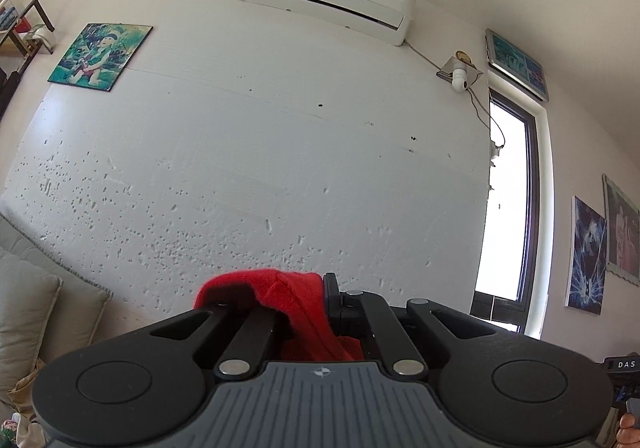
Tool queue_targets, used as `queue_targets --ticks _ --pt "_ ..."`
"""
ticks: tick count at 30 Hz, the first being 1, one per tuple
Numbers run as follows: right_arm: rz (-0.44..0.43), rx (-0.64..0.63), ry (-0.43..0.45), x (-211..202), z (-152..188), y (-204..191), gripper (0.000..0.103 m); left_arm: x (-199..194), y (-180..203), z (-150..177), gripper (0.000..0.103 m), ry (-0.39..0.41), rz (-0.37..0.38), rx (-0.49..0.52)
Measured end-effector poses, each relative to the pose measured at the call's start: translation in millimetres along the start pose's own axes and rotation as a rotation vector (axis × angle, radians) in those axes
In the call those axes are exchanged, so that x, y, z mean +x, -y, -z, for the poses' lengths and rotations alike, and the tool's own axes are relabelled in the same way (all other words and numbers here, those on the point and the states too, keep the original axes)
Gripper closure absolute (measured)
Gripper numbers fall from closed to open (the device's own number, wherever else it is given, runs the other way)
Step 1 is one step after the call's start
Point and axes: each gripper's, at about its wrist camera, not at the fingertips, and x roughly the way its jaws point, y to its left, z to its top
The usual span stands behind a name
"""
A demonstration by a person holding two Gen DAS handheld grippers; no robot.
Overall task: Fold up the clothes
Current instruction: 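Raise both grippers holding the shirt and shake it out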
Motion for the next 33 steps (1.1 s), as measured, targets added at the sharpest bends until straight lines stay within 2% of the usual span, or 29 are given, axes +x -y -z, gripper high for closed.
queue_targets --ticks 5,8,11,14,16,17,19,21,23,26,30,33 --pt "-0.021 -0.05 0.005 0 -17 -16 0.1 7 -4 -4 0.102 -0.027 0.005 -0.012" --pt "-0.019 -0.029 -0.033 20 -22 -8 0.1 32 -18 12 0.102 -0.105 -0.015 -0.034" --pt "0.031 0.012 -0.114 63 -9 20 0.1 71 -44 45 0.102 -0.259 -0.053 -0.092" --pt "0.122 0.047 -0.239 130 18 66 0.1 133 -89 100 0.102 -0.46 -0.122 -0.155" --pt "0.189 0.029 -0.307 182 37 97 0.1 176 -115 135 0.102 -0.534 -0.185 -0.151" --pt "0.215 0.015 -0.309 203 40 107 0.1 193 -128 147 0.102 -0.551 -0.208 -0.148" --pt "0.24 0.007 -0.268 233 33 119 0.1 214 -137 145 0.102 -0.508 -0.207 -0.163" --pt "0.25 -0.001 -0.212 257 21 126 0.1 220 -127 124 0.102 -0.403 -0.171 -0.116" --pt "0.215 -0.047 -0.119 257 -3 111 0.1 216 -111 102 0.102 -0.294 -0.136 -0.037" --pt "0.201 -0.114 -0.068 248 -16 95 0.1 205 -100 98 0.102 -0.238 -0.114 0.007" --pt "0.233 -0.117 -0.151 240 29 119 0.1 190 -108 152 0.102 -0.331 -0.154 0.019" --pt "0.265 -0.045 -0.284 245 92 161 0.1 172 -134 221 0.102 -0.488 -0.23 -0.069"
